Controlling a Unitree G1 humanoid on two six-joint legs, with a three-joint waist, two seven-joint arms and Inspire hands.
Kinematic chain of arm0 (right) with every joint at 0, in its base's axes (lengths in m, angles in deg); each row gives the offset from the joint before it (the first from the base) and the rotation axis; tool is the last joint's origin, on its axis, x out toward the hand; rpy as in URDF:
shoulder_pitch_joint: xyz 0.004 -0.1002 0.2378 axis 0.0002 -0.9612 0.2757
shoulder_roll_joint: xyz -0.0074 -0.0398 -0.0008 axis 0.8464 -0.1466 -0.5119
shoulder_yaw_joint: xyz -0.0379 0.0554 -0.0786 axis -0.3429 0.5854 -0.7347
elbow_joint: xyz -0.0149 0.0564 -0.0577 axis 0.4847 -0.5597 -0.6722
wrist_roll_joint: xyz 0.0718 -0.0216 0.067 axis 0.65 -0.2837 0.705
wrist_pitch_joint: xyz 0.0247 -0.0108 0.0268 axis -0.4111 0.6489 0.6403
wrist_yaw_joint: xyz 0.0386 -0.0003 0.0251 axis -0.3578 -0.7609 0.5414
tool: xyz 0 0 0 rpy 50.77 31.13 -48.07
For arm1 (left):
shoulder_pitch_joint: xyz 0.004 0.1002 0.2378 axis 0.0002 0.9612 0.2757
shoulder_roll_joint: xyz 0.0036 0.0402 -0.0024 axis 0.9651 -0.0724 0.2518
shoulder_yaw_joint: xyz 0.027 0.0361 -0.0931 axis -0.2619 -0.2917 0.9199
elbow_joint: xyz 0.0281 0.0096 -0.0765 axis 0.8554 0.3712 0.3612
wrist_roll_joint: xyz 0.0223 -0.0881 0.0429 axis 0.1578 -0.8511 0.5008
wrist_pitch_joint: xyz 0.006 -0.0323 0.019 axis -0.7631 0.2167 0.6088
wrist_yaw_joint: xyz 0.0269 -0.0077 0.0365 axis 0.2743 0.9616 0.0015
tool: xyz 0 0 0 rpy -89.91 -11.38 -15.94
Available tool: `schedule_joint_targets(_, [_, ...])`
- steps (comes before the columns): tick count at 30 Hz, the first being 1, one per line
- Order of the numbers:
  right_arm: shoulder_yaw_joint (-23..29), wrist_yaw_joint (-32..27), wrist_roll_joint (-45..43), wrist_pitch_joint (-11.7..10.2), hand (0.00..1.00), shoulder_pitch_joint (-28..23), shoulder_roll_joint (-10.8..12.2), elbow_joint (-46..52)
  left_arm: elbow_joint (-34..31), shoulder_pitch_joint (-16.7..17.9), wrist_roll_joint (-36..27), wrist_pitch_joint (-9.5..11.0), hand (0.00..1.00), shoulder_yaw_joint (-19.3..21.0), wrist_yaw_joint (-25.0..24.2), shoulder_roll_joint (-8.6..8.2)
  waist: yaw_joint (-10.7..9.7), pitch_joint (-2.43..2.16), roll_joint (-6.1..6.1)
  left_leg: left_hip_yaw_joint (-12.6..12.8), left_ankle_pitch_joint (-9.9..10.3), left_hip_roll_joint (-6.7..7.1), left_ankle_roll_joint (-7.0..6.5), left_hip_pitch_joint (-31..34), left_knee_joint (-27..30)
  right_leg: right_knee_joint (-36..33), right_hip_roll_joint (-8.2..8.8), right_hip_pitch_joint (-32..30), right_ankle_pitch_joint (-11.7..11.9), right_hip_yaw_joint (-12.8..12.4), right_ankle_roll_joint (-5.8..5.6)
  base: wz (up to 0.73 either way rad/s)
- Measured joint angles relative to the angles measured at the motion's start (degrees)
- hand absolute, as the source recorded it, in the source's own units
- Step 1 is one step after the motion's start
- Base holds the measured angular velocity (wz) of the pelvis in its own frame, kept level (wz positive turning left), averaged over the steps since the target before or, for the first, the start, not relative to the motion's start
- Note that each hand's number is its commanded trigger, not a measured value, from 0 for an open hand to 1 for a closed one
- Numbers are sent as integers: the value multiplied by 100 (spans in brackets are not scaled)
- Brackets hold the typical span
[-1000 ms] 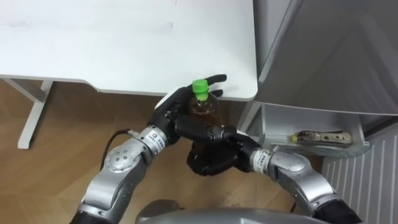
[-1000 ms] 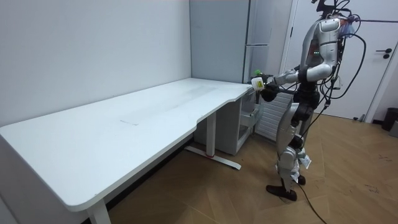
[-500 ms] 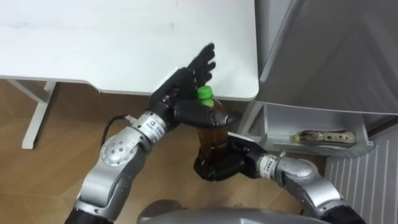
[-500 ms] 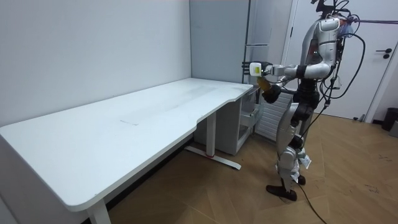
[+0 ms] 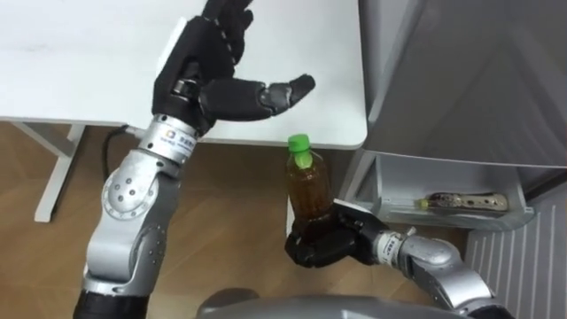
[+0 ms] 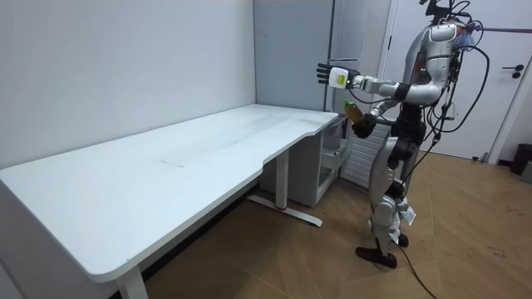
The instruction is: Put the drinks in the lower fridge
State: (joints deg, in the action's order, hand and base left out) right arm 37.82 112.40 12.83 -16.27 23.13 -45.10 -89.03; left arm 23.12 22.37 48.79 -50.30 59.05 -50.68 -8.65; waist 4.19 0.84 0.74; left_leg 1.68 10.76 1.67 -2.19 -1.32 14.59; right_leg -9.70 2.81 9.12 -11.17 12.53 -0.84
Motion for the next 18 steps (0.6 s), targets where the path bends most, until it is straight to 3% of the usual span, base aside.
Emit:
schedule_joint_targets(10, [249, -10, -15, 0, 100, -39, -1, -1, 52, -1, 171, 19, 0, 613, 729, -16, 210, 54, -106, -4, 0, 3, 0, -30, -14, 3, -7, 81, 0, 7, 0, 1])
schedule_joint_targets(18, [478, -38, -204, 0, 100, -139, -98, 1, 713, 4, 185, 91, 0, 1054, 1297, 6, 343, 3, -176, 13, 1, 11, -1, -40, -8, -2, -3, 85, 0, -31, 0, -1])
